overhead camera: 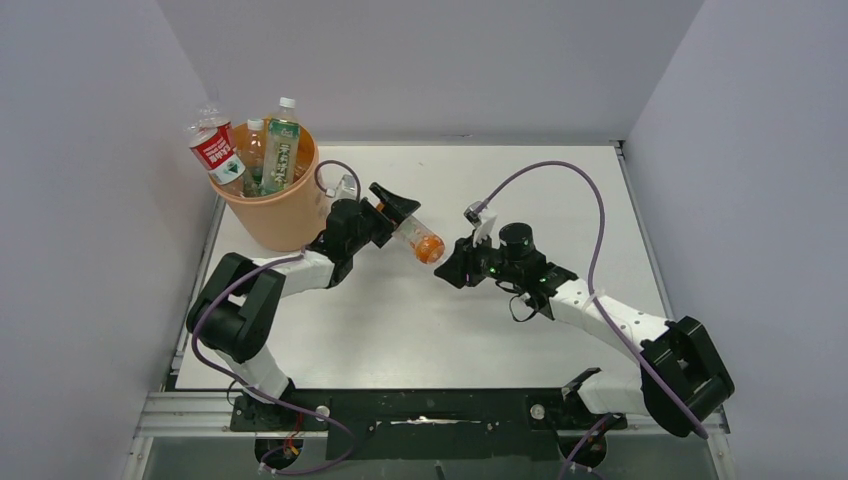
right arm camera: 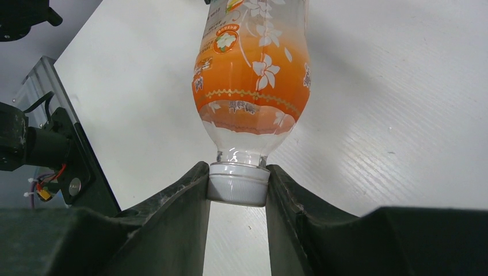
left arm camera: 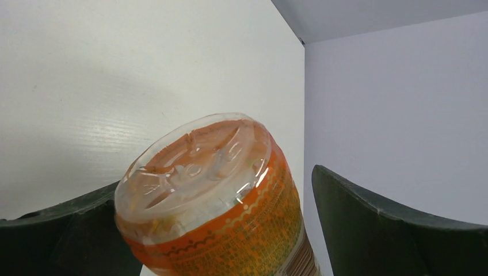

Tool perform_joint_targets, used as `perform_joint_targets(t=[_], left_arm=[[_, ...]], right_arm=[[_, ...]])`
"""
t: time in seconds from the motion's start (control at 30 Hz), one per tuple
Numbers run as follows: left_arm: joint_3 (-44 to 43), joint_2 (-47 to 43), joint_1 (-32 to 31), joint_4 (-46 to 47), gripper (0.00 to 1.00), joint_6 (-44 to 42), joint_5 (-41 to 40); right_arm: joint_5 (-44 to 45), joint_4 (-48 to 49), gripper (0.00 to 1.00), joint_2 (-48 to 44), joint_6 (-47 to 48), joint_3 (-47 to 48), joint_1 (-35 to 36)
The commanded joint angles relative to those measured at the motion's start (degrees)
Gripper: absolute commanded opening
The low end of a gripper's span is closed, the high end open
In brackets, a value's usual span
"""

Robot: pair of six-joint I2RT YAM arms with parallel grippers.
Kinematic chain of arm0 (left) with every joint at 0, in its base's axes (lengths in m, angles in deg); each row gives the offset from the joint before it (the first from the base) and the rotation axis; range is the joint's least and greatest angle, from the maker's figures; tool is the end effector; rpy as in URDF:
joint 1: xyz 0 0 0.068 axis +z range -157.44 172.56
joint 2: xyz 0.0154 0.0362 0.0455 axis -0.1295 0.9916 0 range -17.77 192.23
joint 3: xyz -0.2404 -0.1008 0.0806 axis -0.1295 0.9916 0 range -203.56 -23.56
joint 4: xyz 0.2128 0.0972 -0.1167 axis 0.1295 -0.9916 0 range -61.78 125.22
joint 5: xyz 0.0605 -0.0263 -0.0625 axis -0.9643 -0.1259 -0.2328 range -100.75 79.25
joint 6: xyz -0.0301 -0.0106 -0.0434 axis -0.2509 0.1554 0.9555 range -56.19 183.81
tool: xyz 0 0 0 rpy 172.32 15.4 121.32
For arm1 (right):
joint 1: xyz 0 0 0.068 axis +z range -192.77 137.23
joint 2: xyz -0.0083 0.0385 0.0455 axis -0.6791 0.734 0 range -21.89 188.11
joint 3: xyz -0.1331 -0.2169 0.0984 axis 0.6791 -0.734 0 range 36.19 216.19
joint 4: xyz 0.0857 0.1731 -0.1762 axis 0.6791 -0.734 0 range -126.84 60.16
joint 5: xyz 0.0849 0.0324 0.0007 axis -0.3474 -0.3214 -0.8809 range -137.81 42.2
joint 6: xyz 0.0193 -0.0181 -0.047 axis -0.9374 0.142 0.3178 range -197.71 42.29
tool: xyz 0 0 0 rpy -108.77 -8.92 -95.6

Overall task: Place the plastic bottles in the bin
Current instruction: Pick up the plastic bottle at the center of the board.

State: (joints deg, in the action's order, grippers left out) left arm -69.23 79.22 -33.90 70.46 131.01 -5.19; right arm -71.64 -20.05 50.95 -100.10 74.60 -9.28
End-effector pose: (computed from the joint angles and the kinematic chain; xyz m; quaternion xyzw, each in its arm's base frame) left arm 0.3182 -0.1622 0.1916 -0.2505 0.7583 -0.4645 0.3826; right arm 0.2213 0.1638 0.2323 -0.1906 0.8089 0.4011 0.3852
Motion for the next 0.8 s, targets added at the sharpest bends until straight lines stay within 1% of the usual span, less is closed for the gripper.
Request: perform_joint_targets(t=[0.0, 0.07, 0.17, 0.2, 0.27, 0.3, 0.5, 0.57, 0.77], left_arm=[[-2.98, -1.50, 0.05, 0.64, 0.97, -1.58, -0.79], [-2.94, -1.74, 0.00, 0.53, 0.93, -1.80, -0.86], [-2.99, -2.19, 0.00, 0.74, 0.82, -1.91, -0.64], [-3.07, -2.28, 0.00, 0.78, 0.75, -1.94, -0.52], [-3.55, -2.56, 0.00, 0.19, 0.55, -2.03, -0.33], [-3.97, -2.70, -0.04, -0.79, 0.49, -2.19, -0.37], [-6.65, -3.55, -0.91, -5.54, 0.45, -4.10, -1.42], [-7.67, -3.64, -1.06, -6.42, 0.45, -4.73, -1.18], [-11.71, -4.13, -1.99, -10.36, 0.44, -7.88, -1.00]], right_arm=[[1.20, 0.66, 0.29, -2.52, 1.51, -0.04, 0.78], [1.39, 0.39, 0.29, -2.79, 1.67, -0.14, 0.78], [1.87, -0.41, 0.29, -2.62, 2.05, 0.08, 0.78], [1.96, -0.60, 0.29, -2.66, 2.18, 0.08, 0.78], [2.50, -0.86, 0.29, -2.78, 2.35, -0.04, 0.80], [2.77, -0.89, 0.29, -2.79, 2.35, -0.09, 0.84], [3.75, -0.90, 0.30, -0.99, 2.62, 0.97, 0.77], [3.64, -0.99, 0.33, -0.62, 2.53, 1.30, 0.78], [4.11, -1.95, 0.57, -2.01, 2.44, 1.82, 0.75]])
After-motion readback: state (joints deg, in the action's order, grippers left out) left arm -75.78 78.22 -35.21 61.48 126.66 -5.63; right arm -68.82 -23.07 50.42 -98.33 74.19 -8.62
